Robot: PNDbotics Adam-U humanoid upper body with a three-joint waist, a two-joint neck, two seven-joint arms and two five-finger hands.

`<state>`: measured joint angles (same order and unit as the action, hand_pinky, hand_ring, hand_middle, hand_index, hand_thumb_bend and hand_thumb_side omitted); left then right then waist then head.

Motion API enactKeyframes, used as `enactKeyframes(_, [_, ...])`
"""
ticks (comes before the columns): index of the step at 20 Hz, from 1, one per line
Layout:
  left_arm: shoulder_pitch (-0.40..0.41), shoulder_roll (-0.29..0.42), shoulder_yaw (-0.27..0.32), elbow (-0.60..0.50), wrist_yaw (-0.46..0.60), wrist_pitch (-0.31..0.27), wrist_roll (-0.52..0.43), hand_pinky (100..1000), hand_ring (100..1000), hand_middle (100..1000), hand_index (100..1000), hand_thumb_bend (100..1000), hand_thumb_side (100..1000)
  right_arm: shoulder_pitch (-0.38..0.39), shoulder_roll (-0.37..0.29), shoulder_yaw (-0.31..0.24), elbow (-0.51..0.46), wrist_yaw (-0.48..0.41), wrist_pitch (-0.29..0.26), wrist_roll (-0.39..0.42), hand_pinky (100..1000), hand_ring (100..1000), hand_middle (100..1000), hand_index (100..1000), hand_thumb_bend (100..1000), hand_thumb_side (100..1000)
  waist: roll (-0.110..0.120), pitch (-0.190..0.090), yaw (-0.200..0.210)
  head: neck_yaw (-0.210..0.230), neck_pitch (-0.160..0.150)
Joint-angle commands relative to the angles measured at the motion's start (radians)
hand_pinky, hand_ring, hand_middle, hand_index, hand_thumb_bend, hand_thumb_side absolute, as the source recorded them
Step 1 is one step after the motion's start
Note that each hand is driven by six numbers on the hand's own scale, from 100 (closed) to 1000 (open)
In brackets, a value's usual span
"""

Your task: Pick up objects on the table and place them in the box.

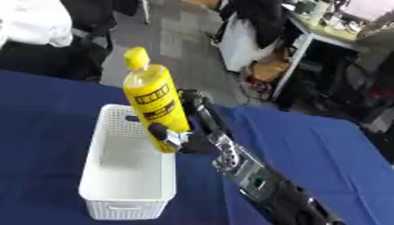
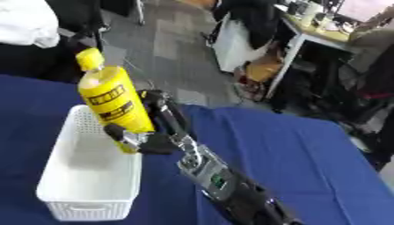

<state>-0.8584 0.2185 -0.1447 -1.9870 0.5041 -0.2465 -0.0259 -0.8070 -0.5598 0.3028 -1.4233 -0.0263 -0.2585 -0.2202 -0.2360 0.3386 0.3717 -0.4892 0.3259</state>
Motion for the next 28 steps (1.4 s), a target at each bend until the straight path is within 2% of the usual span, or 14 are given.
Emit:
enactKeyframes(1, [-0.022, -0.005, 0.009, -0.013, -0.002, -0.002, 0.002, 640, 599, 812, 830, 289, 858, -0.018, -0.018, -0.012, 0.011, -0.071, -0.029, -0.004, 100, 100, 100, 228, 297, 612, 0.010, -0.014, -0.002, 0.004, -0.009])
enactKeyframes(5, [-0.026, -0.008, 0.011, -0.013, 0.000, -0.001, 0.005, 640, 599, 812, 830, 290, 859, -0.019, -0.014, -0.032, 0.062, -0.098, -0.085, 0.012, 100, 100, 100, 226, 292, 610, 0.010, -0.009, -0.002, 0.001, -0.018])
enactKeyframes(12, [-0.032, -0.013, 0.010, -0.013, 0.005, -0.001, 0.004, 640, 600, 812, 831, 291, 857, -0.025, -0.001, -0.029, 0.113, -0.259, -0.141, 0.028, 100, 100, 100, 222, 276, 595, 0.010, -0.004, 0.002, -0.003, -0.026])
enactKeyframes(21, [-0.032, -0.020, 0.010, -0.013, 0.016, 0.003, 0.002, 642, 601, 812, 831, 295, 856, -0.027, -0.007, -0.015, 0.124, -0.407, -0.126, 0.037, 100, 100, 100, 213, 243, 605, 0.010, -0.008, 0.005, -0.005, -0.035])
enactKeyframes(28, [-0.033, -0.043, 0.017, -0.013, 0.034, 0.013, 0.024, 660, 602, 807, 831, 303, 867, -0.035, -0.037, -0.008, 0.095, -0.408, -0.120, 0.048, 100, 100, 100, 213, 232, 624, 0.010, -0.029, 0.012, -0.010, -0.047])
